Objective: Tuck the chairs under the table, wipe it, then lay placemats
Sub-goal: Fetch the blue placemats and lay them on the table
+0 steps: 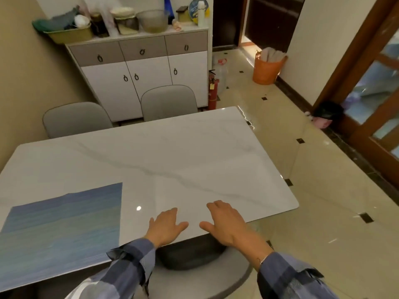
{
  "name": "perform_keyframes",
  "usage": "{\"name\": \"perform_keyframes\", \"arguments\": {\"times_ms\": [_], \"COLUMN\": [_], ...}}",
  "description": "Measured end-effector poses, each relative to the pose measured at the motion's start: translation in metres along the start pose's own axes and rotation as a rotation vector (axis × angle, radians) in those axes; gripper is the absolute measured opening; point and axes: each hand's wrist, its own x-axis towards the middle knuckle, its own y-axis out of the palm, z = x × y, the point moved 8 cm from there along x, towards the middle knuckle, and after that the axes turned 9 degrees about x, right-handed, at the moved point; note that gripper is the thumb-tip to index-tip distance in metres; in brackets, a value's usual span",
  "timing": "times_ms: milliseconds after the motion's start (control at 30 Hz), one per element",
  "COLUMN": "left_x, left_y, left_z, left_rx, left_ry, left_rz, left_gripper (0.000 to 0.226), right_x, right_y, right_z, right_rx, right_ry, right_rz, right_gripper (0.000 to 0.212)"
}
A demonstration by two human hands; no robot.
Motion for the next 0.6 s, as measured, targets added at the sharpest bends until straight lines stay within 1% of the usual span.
{"name": "perform_keyframes", "arguments": {"times_ms": [100,200,333,433,600], "left_x": [0.001,0.006,0.022,0.047,0.118], "left_y": [-0.004,-0.016,-0.023,-0.028,-0.058], "left_z": [-0.077,-0.135,-0.198,-0.234,-0.296], "left_rx": [-0.041,-0.117,-0.129,-0.143,-0.146], "left_ry": [0.074,0.173,0.254,0.247,0.205], "left_rz": [0.057,0.026,0.008,0.007,-0.026], "left_gripper": [0.073,0.07,0.068,0.069,0.069], "right_x": [-0.03,-0.048,-0.052,-0.038,0.037], "right_y": [-0.046,-0.079,-0.111,-0.132,-0.186], "right_z": [-0.056,-0.106,-0.169,-0.204,-0.259], "right_rx": [0.034,0.11,0.133,0.115,0.051], "right_ry": [0.032,0.069,0.125,0.121,0.063], "right_rz": [-0.047,-0.099,-0.139,-0.109,-0.059], "right_gripper": [0.056,0.048,0.054,0.056,0.054]}}
